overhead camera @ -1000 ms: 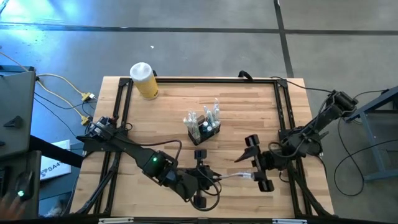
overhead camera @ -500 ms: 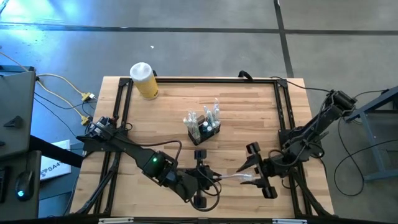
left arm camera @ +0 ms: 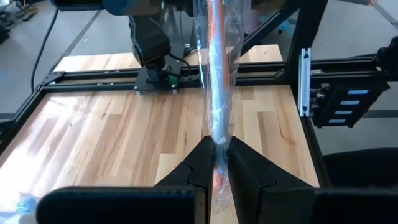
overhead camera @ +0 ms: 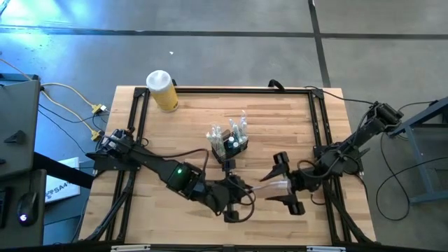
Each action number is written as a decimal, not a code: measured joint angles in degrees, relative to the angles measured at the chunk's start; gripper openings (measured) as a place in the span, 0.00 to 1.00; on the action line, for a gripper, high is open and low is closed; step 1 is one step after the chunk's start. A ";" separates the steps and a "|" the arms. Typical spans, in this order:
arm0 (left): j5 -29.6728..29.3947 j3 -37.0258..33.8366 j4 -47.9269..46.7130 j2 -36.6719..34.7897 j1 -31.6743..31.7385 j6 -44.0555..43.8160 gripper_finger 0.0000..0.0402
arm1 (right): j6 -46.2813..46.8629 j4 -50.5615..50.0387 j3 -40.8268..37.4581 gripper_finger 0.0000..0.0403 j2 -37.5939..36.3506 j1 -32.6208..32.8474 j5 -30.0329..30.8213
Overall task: Pick & Place toothbrushing station
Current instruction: Put the orange toothbrush into the wire organizer
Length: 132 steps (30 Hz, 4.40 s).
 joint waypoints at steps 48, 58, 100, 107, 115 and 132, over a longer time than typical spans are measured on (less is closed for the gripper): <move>0.36 0.04 -3.11 -0.52 -0.92 0.64 0.65 | -5.44 -14.64 0.02 0.04 -1.93 4.01 26.50; -11.29 0.11 -17.87 -5.64 -4.67 -7.91 0.65 | 4.56 -31.62 -0.02 0.04 -5.69 -6.08 15.84; 24.78 -89.03 39.45 -67.38 12.03 11.06 0.65 | 3.14 -25.72 -5.23 0.04 -3.86 -27.80 -5.16; 36.79 -91.82 40.75 -67.47 16.87 10.88 0.65 | 4.44 -11.77 -14.54 0.04 -3.85 -36.56 -12.05; 38.01 -94.68 40.98 -67.69 19.92 10.67 0.65 | 5.98 -8.86 -15.80 0.04 -1.84 -39.87 -14.99; 37.82 -98.25 43.82 -67.56 20.09 9.54 0.65 | 12.63 -1.24 -15.66 0.04 11.51 -45.41 -16.61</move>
